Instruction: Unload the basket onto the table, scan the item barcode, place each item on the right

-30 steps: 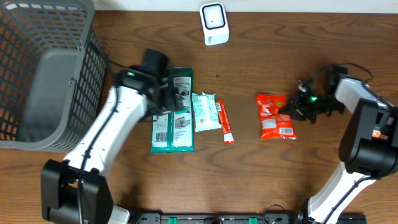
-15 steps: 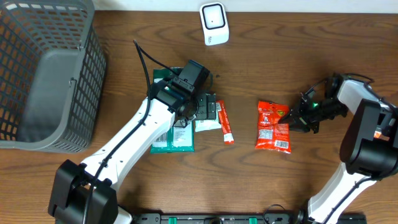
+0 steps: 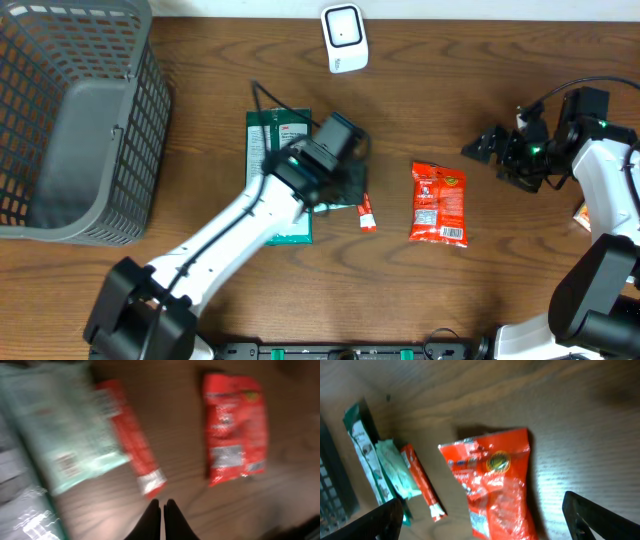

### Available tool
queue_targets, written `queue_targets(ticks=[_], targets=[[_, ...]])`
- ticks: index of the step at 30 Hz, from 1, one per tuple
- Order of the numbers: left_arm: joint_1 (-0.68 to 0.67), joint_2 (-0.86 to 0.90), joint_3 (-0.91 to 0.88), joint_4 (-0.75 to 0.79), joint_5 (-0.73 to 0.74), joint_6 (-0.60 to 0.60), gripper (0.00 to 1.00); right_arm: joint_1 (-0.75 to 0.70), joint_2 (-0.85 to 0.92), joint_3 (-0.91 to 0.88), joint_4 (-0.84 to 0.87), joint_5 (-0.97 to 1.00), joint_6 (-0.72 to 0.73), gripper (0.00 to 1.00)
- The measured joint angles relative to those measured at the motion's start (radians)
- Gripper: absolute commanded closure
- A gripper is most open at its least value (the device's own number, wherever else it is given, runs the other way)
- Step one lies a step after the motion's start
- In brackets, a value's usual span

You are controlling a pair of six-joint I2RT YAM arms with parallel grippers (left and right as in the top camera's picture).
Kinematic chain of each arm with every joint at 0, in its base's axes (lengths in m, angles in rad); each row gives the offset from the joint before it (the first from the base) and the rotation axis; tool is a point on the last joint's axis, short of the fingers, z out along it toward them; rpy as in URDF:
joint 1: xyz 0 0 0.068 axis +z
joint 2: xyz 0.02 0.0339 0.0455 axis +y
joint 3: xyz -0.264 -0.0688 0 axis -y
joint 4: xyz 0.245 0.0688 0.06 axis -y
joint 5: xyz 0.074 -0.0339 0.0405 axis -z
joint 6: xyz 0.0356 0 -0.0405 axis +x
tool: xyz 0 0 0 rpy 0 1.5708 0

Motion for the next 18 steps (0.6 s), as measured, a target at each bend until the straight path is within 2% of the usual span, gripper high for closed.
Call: queue_targets(ticks=[7, 12, 18], targets=[[-0.174, 0.132, -0.012, 0.224, 0.023, 0.000, 0.93, -0.030, 0.000, 0.000, -0.004, 0.075, 0.026, 0.02], [-0.240, 0.259, -0.013, 0.335, 0.085, 0.008, 0.93, -0.030, 0.000, 0.000, -0.014, 0.140, 0.031, 0.02], [-0.246, 0.341, -0.013, 0.346, 0.134, 0.038, 0.93, -0.030, 0.000, 0.000, -0.015, 0.164, 0.031, 0.03]])
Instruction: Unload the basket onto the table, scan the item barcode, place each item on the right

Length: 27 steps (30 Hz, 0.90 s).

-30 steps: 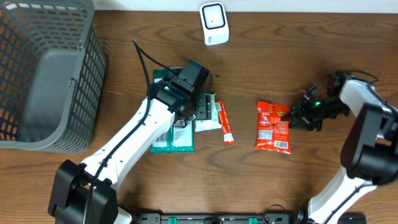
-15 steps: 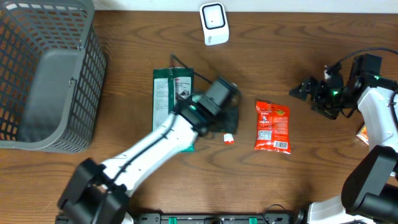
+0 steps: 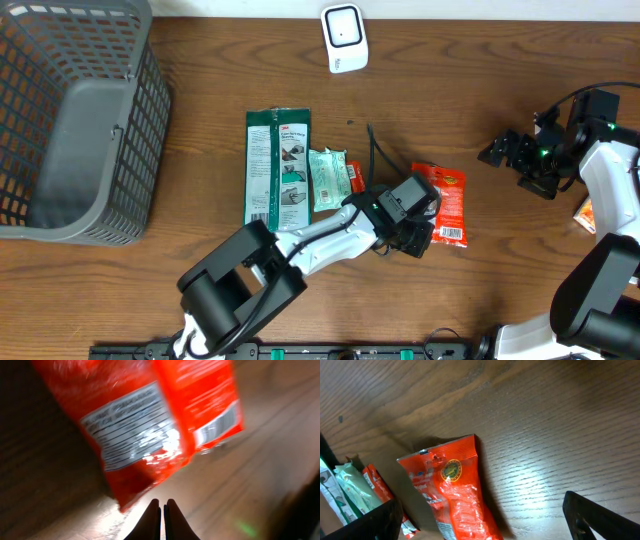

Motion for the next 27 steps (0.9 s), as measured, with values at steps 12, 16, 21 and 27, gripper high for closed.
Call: queue_targets(ticks=[12, 16, 21, 27], targets=[[0.037, 0.032, 0.006, -0.030, -0.126, 0.019, 0.92, 0.084, 0.000, -0.042, 0.000, 0.008, 0.006, 0.04], [0.084, 0.032, 0.006, -0.016, -0.156, 0.019, 0.92, 0.148, 0.000, -0.084, 0.008, 0.008, 0.008, 0.09], [0.153, 0.032, 0.005, 0.006, -0.182, 0.019, 0.91, 0.222, 0.000, -0.142, 0.040, 0.008, 0.014, 0.14], [0.216, 0.037, 0.003, 0.036, -0.190, 0.019, 0.91, 0.282, 0.000, -0.243, 0.037, 0.003, 0.077, 0.14]])
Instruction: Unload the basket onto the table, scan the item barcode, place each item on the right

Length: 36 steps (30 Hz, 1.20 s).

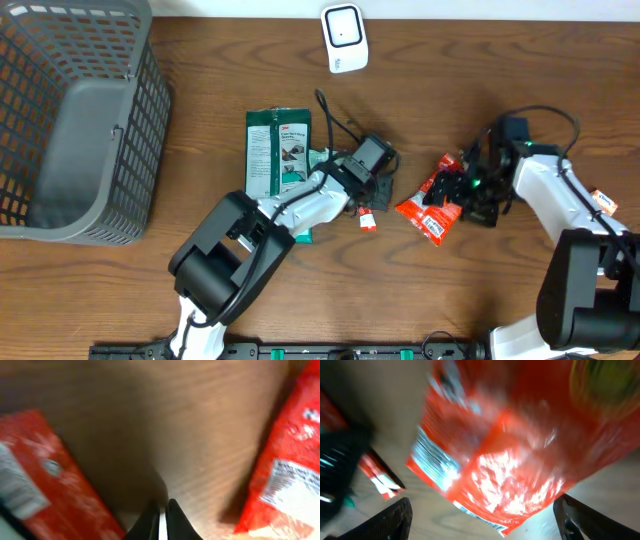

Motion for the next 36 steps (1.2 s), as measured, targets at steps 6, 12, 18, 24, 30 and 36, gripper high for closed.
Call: queue_targets(ticks=[6, 12, 18, 24, 30, 36], targets=[[0.032, 0.000, 0.001, -0.010, -0.002, 0.023, 0.93, 0.030, 0.000, -0.109, 0.025, -0.097, 0.130, 0.17], [0.046, -0.056, 0.005, -0.115, -0.009, 0.072, 0.92, 0.032, 0.000, -0.127, 0.246, -0.230, 0.251, 0.19], [0.046, -0.237, 0.008, -0.200, -0.013, 0.086, 0.92, 0.034, 0.000, -0.127, 0.518, -0.369, 0.370, 0.20], [0.046, -0.283, 0.013, -0.240, -0.013, 0.073, 0.92, 0.039, 0.000, -0.126, 0.697, -0.587, 0.397, 0.24], [0.034, -0.256, 0.013, -0.197, -0.013, 0.039, 0.92, 0.021, 0.000, -0.126, 0.815, -0.571, 0.343, 0.40], [-0.008, -0.160, 0.013, -0.014, 0.018, 0.006, 0.92, -0.026, 0.000, -0.119, 0.804, -0.390, 0.241, 0.36]])
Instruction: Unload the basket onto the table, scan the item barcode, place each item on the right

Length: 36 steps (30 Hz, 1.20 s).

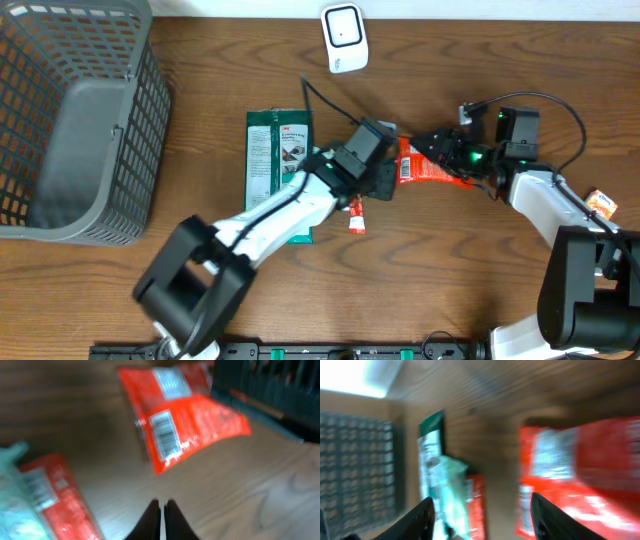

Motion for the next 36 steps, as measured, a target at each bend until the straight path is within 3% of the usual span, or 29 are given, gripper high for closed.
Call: queue_targets(ticks=[5, 13, 23, 29, 36], targets=[[-0.030, 0.108, 0.000, 0.160, 0.022, -0.055, 0.92, -0.003, 0.000, 0.065, -0.078, 0.113, -0.100, 0.31], [-0.032, 0.189, 0.000, 0.152, -0.017, -0.091, 0.92, -0.003, 0.006, 0.094, -0.196, 0.273, -0.228, 0.59], [-0.029, 0.190, 0.000, 0.106, -0.099, -0.074, 0.92, -0.003, 0.043, 0.051, -0.323, 0.317, -0.287, 0.71], [-0.013, 0.189, 0.002, 0.080, -0.106, -0.060, 0.92, 0.024, 0.043, 0.046, -0.494, 0.320, -0.295, 0.72], [0.024, 0.165, 0.008, -0.026, -0.106, -0.031, 0.92, 0.125, 0.039, 0.039, -0.651, 0.312, -0.306, 0.63]])
